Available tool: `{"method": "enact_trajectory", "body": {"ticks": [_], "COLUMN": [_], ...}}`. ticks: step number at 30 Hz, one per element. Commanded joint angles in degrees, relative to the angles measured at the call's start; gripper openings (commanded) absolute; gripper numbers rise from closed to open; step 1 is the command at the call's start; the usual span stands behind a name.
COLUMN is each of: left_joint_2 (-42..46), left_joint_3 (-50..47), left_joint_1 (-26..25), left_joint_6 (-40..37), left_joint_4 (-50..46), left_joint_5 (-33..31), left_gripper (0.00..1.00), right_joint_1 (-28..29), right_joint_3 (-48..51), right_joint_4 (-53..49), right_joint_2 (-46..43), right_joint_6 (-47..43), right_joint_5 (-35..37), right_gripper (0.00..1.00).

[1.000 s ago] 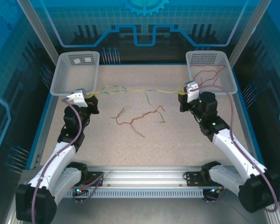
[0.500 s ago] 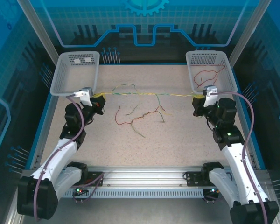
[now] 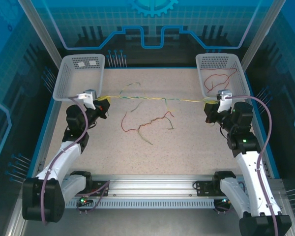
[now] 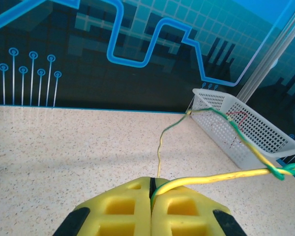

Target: Untangle the cables

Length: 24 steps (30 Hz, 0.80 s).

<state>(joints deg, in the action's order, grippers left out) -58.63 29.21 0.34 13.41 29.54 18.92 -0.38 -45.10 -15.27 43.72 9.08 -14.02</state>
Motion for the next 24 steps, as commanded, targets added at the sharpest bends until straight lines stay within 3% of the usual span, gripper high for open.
{"method": "enact_trajectory", "body": {"ticks": [1,12,16,24], "left_joint_2": [-1.7,-3.02,-5.14,-8.69], "left_joint_3": [0.76,1.2,2.88,3.57], "left_joint_1": [10.47,13.36,16.83,17.72], "left_joint_6": [1.52,3.6,6.59,5.98], "left_joint_4": [-0.02,-0.71,-3.95,-1.98], "left_joint_5": [-26.39,-29.06,-29.65,-29.24], "left_gripper": [0.0,0.0,0.0,0.0], "right_joint_1": [-8.59,-8.74,-8.97,-13.13], "right_joint_3": [-3.38,-4.21,-4.96,-6.36], "right_joint_4": [-0.07,-1.85,-3.51,-5.75], "right_joint_2": [-1.44,-1.15,-1.58,-2.67], "right_joint_6": [3.66,4.21,5.36,7.37], "right_joint_5": [22.88,25.8,28.74,29.23], "right_gripper": [0.0,0.0,0.0,0.0]}}
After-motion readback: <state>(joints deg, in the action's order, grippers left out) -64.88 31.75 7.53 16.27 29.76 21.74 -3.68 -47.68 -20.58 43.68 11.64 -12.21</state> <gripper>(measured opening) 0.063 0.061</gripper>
